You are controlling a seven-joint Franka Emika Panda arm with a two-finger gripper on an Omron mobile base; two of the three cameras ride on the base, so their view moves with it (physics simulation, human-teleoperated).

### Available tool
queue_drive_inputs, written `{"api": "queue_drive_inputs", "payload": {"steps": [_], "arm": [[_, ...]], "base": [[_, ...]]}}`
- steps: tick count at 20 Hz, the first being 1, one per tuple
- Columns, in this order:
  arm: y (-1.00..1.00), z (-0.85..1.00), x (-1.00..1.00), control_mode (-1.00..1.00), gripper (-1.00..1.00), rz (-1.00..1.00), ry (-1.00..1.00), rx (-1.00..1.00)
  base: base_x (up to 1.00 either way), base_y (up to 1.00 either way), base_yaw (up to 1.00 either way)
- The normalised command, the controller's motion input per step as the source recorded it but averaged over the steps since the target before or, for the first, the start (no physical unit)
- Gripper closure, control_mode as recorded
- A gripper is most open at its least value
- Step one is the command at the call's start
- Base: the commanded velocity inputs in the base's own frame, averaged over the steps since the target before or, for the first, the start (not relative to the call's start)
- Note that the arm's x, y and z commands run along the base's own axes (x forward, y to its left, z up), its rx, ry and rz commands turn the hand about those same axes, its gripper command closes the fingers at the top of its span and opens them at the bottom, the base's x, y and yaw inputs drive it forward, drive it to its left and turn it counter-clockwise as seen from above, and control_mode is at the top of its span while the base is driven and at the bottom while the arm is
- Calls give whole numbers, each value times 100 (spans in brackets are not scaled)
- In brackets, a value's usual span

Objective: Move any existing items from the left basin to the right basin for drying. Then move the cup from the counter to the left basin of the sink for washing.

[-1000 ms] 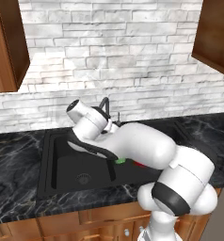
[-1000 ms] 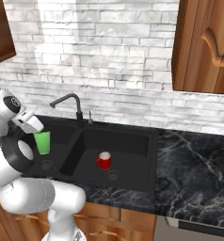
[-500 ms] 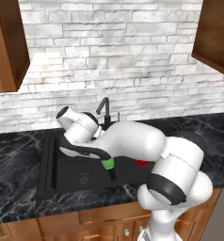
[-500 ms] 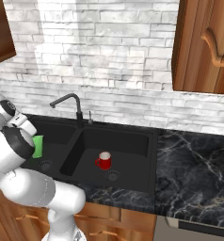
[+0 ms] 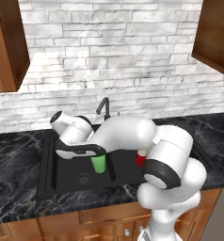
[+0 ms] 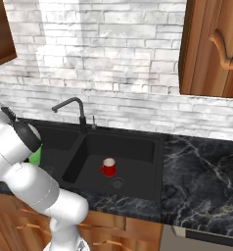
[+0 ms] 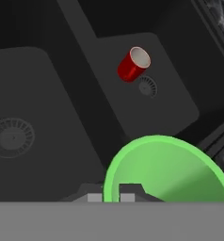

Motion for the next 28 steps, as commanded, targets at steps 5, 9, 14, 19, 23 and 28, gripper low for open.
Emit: {"api": "queue_drive_inputs", "payload": {"steps": [5,9,14,19,23,28], "arm": [[14,-22,18,-100,100,0,-7,0],[5,-23,16,-100,100,0,-11,0],[0,-20,13,-100,100,-1,-16,0],[0,-16,14,-100,100,0,-6,0],[0,-11,12,-100,100,0,0,1],[0,-14,14,-100,100,0,0,0]], "base": [[0,0,0],[0,0,0],[0,0,0],[0,0,0],[0,0,0],[0,0,0]]}}
